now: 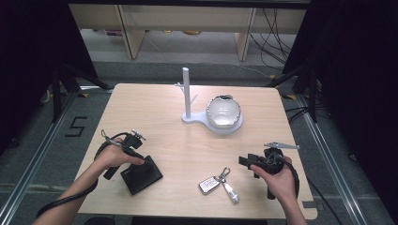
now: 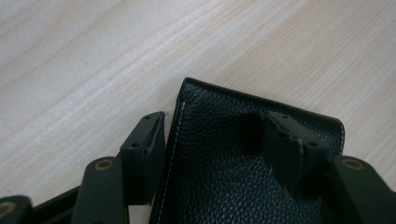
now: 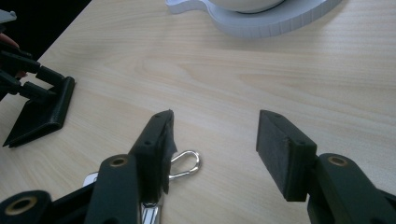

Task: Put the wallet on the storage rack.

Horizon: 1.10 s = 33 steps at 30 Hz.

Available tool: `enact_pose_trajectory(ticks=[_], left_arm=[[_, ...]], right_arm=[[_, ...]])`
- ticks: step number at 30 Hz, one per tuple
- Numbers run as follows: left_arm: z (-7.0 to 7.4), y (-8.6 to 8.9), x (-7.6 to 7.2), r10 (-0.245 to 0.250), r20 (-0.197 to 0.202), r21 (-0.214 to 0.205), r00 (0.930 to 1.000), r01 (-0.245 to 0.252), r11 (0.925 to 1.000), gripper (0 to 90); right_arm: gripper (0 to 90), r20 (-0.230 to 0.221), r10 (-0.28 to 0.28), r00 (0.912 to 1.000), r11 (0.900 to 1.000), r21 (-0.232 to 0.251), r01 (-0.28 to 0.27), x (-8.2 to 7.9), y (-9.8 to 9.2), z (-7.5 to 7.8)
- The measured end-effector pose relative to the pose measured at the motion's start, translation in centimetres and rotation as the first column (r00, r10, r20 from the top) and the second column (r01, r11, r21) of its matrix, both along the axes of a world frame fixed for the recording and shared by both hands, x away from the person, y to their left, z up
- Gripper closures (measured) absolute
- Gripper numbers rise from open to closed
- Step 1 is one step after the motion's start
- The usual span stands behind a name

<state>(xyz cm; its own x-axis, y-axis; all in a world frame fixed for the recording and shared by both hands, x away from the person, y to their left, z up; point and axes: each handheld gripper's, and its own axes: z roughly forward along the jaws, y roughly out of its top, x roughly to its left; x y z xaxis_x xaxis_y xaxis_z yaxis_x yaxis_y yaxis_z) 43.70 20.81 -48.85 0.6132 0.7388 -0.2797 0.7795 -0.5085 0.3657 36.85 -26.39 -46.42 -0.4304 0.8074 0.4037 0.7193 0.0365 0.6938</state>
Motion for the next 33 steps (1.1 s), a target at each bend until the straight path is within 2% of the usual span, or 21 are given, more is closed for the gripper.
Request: enact_pose_trajectory(ticks=[1,3,6,8,10,11,12,14,16,17,18,20,21,22,23,25,26,27,28,29,33], left_arm=[[0.0,0.1,0.1,-0.001,-0.006,0.001,1.0000,0.001,1.0000,39.4],[0.1,0.2,0.4,0.003,-0.026,0.000,0.9997,-0.003,1.0000,41.5],[0.2,0.2,0.7,0.027,-0.040,0.014,0.9988,-0.026,0.9996,49.9],[0.3,0.1,0.7,0.003,-0.032,0.033,0.9995,-0.002,0.9994,53.0],[0.4,-0.1,0.5,-0.021,-0.001,0.049,0.9998,0.021,0.9986,55.3],[0.6,-0.1,0.4,-0.050,0.024,0.071,0.9985,0.048,0.9963,60.0],[0.7,-0.1,0.2,-0.053,0.048,0.080,0.9975,0.049,0.9956,65.8],[0.8,-0.2,0.0,-0.065,0.074,0.093,0.9951,0.058,0.9939,69.3],[0.9,-0.4,-0.1,-0.084,0.091,0.123,0.9923,0.072,0.9898,75.3],[0.9,-0.5,-0.2,-0.086,0.100,0.133,0.9913,0.072,0.9886,76.1],[1.1,-0.5,-0.2,-0.109,0.096,0.161,0.9894,0.093,0.9826,76.9],[1.1,-0.6,-0.3,-0.119,0.112,0.177,0.9865,0.098,0.9793,79.1],[1.1,-0.5,-0.4,-0.116,0.122,0.169,0.9857,0.094,0.9812,79.4],[1.0,-0.6,-0.6,-0.081,0.127,0.137,0.9886,0.063,0.9886,80.0],[1.0,-0.4,-0.7,-0.086,0.145,0.133,0.9858,0.067,0.9888,80.8],[1.0,-0.1,-0.9,-0.066,0.149,0.109,0.9866,0.050,0.9927,81.8],[1.1,0.1,-1.0,-0.068,0.158,0.107,0.9851,0.052,0.9929,82.2],[1.2,0.2,-1.2,-0.066,0.159,0.101,0.9850,0.051,0.9936,82.4],[1.3,0.4,-1.3,-0.067,0.167,0.093,0.9837,0.052,0.9943,82.6],[1.5,0.6,-1.5,-0.070,0.171,0.090,0.9828,0.055,0.9944,82.7],[2.8,1.2,-2.3,-0.090,0.207,0.050,0.9742,0.082,0.9954,83.0]], right_arm=[[47.5,0.005,-0.003,1.0000,0.9999,-0.012,0.003,0.0,-0.1,-0.1],[47.5,0.006,-0.005,1.0000,1.0000,-0.003,0.005,0.1,-0.1,-0.1],[47.3,0.004,-0.002,1.0000,1.0000,0.006,0.002,0.0,0.0,0.0],[47.0,0.002,0.003,1.0000,1.0000,0.003,-0.003,0.0,0.1,-0.1],[46.9,0.003,0.005,1.0000,1.0000,0.002,-0.005,-0.1,0.1,-0.1],[47.0,0.002,0.003,1.0000,1.0000,0.002,-0.003,-0.1,0.1,-0.1],[47.0,0.003,-0.003,1.0000,1.0000,-0.005,0.003,0.0,0.0,-0.1],[47.0,0.007,0.000,1.0000,1.0000,0.001,0.000,-0.1,0.0,0.0],[47.0,0.011,0.002,0.9999,1.0000,0.000,-0.002,-0.1,-0.1,0.1],[47.0,0.013,-0.002,0.9999,1.0000,-0.006,0.002,-0.1,-0.1,0.2],[47.0,0.014,0.000,0.9999,1.0000,-0.002,0.000,-0.2,-0.1,0.2],[47.0,0.021,0.000,0.9998,0.9999,-0.013,0.000,-0.2,-0.1,0.3],[47.0,0.015,-0.007,0.9999,0.9999,-0.013,0.007,-0.3,-0.1,0.4],[47.0,0.011,-0.006,0.9999,1.0000,-0.007,0.006,-0.3,-0.1,0.4],[47.0,0.019,-0.004,0.9998,1.0000,-0.001,0.004,-0.2,-0.2,0.3],[46.9,0.001,-0.011,0.9999,0.9999,0.002,0.011,-0.3,-0.1,0.4],[47.0,0.012,-0.006,0.9999,0.9999,-0.016,0.006,-0.3,-0.3,0.5],[47.0,-0.012,-0.020,0.9997,0.9998,0.003,0.020,-0.3,-0.1,0.6],[46.9,-0.013,-0.018,0.9997,0.9998,0.009,0.019,-0.3,-0.1,0.7],[47.0,0.012,-0.003,0.9999,0.9999,-0.016,0.003,-0.2,-0.3,0.7],[47.0,0.021,0.008,0.9998,0.9998,-0.018,-0.007,0.0,-0.2,1.2]])
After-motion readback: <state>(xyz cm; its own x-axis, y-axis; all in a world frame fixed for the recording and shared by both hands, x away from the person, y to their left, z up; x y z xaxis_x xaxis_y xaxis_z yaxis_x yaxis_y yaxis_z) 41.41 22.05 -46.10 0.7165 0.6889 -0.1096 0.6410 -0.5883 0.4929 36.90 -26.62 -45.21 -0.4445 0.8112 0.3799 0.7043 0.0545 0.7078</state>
